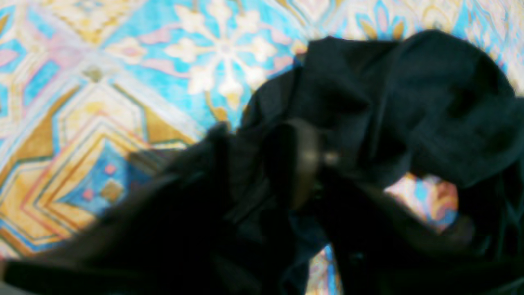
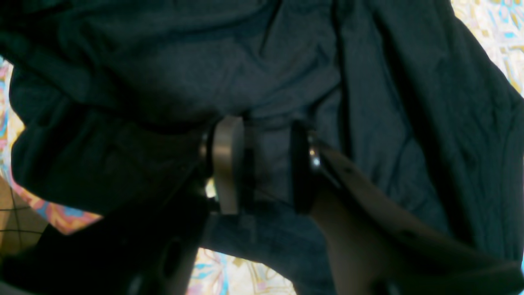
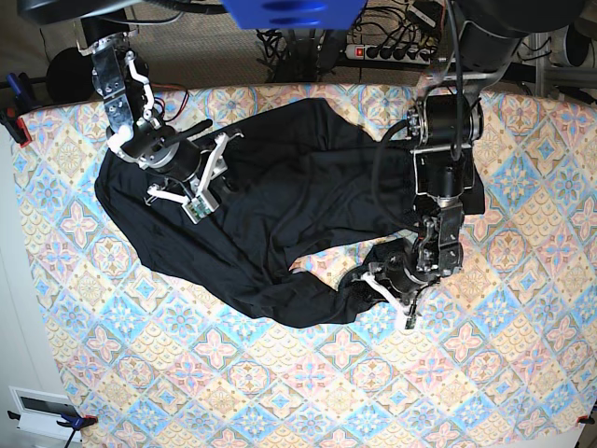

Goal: Layout the t-shirt on the table in an organized manner, then fold the t-shirt properly
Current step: 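Pull the shirt fabric with the left gripper away from the right gripper, then hold the shirt ends with both grippers and stretch it taut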

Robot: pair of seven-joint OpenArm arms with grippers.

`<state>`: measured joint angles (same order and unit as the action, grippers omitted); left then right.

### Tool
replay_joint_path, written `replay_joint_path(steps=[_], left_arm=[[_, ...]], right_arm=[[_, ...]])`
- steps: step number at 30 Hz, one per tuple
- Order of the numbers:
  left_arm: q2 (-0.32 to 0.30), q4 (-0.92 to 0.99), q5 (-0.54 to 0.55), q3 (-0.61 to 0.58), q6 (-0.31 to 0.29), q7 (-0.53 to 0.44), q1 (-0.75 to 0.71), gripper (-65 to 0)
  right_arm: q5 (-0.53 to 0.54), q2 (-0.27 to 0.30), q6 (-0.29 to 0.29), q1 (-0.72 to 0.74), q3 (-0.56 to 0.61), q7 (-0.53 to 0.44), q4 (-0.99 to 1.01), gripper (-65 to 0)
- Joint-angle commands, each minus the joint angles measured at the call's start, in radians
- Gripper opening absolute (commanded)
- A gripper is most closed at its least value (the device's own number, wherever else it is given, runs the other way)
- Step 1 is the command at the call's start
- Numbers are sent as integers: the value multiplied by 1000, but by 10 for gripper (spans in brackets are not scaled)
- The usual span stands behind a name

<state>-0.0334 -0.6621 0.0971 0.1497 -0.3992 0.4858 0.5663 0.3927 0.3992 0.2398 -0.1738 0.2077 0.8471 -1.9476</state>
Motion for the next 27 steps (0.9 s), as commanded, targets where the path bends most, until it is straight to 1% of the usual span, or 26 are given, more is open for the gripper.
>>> replay_joint_path(steps=[1,2,3,4,5,6,8,11,15,17,20,25,27], left_arm=[[2,-2,-13,-22,-7,50,2,-559],[0,-3,-9,-25,-7,49,2,-631],[-1,-3,-9,-25,-7,49,5,-650],[-3,-6,-9,-25,-7,49,8,-650],[-15,-25,-9,-25,-7,49,18,-649],[-36,-61,-7,-12,-7,49,21,-634],[-50,-138,0,35,-7,54,19,-650],[-81,-232,-6,115,-7,55,25,-650],[-141,-347,-3,136,-7,55,21,-650],[-164,-404,-6,163,19,55,10,-650],[-201,-448,-6,212,49,55,-13,-650],[-244,-454,-7,244,50,55,-30,-650],[-248,-456,-6,244,50,55,-50,-650]], right_arm=[[5,10,0,12,-7,-21,-17,-460],[5,10,0,12,-7,-21,-17,-460],[5,10,0,12,-7,-21,-17,-460],[5,10,0,12,-7,-21,-17,-460],[5,10,0,16,-7,-21,-17,-460],[5,10,0,18,-7,-21,-17,-460],[5,10,0,16,-7,-21,-16,-460],[5,10,0,20,-7,-21,-14,-460],[5,10,0,20,-7,-21,-14,-460],[5,10,0,20,-7,-21,-14,-460],[5,10,0,20,-7,-21,-13,-460],[5,10,0,20,-7,-21,-13,-460],[5,10,0,21,-7,-21,-11,-459]])
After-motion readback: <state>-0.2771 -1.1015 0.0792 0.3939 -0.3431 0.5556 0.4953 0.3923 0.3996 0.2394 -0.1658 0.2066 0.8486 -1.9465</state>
